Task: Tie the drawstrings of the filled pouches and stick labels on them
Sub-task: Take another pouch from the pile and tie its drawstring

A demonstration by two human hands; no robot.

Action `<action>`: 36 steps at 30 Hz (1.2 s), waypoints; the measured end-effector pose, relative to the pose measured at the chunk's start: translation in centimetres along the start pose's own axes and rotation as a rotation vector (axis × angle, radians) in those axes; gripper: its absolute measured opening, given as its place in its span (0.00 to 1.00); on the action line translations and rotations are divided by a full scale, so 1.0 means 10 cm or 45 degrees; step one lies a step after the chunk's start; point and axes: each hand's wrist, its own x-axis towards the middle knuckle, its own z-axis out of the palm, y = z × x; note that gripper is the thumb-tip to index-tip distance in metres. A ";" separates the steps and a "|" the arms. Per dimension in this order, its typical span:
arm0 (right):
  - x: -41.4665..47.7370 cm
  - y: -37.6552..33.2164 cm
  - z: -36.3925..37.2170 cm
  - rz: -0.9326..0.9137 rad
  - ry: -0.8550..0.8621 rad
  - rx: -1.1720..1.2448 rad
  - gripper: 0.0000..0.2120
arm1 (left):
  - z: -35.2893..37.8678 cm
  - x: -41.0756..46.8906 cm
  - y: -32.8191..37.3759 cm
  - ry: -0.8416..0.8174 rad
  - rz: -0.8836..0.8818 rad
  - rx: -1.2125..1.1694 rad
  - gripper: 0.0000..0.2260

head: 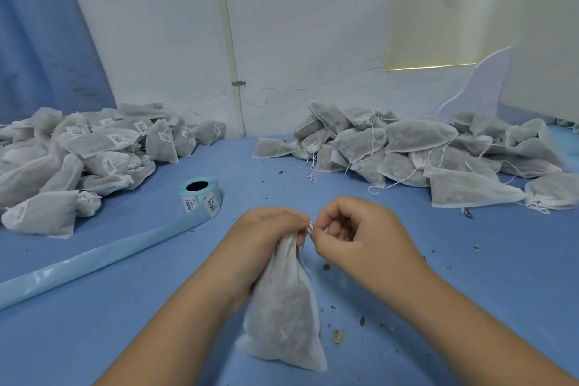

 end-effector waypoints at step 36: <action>0.10 -0.06 -0.14 0.354 -0.148 1.320 0.05 | -0.04 0.03 -0.06 0.009 0.106 0.283 0.12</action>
